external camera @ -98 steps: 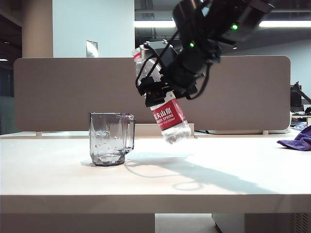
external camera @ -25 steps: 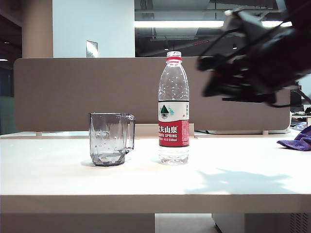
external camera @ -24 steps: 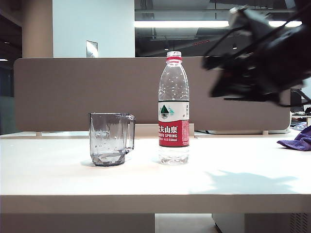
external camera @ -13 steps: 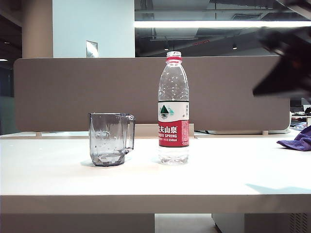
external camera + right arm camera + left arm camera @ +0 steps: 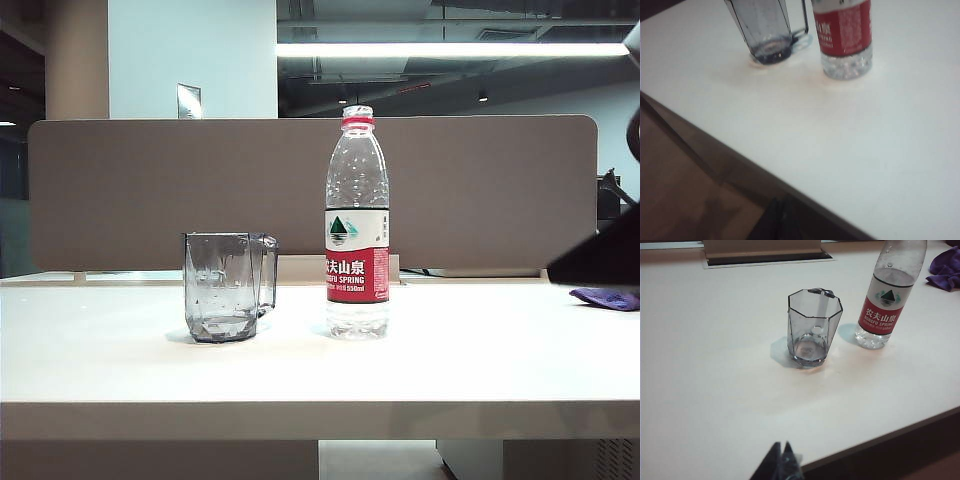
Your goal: Pick up the mineral water bottle on the table and pour a little water into the mug.
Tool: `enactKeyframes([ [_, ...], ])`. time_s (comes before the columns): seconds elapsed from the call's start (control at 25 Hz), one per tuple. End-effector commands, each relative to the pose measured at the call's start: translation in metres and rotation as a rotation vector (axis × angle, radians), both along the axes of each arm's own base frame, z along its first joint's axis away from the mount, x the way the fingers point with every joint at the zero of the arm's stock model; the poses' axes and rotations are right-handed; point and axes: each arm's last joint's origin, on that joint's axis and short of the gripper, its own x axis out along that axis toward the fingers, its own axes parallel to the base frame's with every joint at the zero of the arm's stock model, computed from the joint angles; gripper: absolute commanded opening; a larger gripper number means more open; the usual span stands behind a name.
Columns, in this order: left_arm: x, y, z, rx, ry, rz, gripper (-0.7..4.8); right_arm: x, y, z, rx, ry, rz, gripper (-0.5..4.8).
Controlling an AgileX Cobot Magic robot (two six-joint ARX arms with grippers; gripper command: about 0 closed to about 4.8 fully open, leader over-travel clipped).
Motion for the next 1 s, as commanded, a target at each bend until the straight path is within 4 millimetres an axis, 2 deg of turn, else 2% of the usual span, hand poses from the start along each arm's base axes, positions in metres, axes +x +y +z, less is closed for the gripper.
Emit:
enactKeyframes([
  [0.04, 0.0, 0.0, 0.002, -0.003, -0.012, 0.002, -0.03, -0.002, -0.002, -0.008, -0.045, 0.055, -0.017, -0.05],
  [0.32, 0.0, 0.0, 0.002, -0.004, -0.012, 0.002, -0.03, -0.009, -0.007, -0.008, -0.051, 0.073, -0.023, -0.05],
  [0.52, 0.0, 0.0, 0.002, -0.003, -0.012, 0.002, -0.03, -0.017, -0.013, 0.006, 0.036, -0.065, -0.04, -0.05],
  [0.6, 0.0, 0.0, 0.002, -0.003, -0.012, 0.002, -0.03, -0.017, -0.018, 0.011, 0.065, -0.114, -0.072, -0.05],
  [0.76, 0.0, 0.0, 0.002, -0.004, -0.012, 0.001, -0.03, -0.011, -0.038, 0.016, 0.076, -0.171, -0.284, -0.05],
  [1.0, 0.0, 0.0, 0.002, -0.004, -0.012, 0.001, -0.03, -0.012, -0.045, 0.021, 0.098, -0.239, -0.347, -0.05],
])
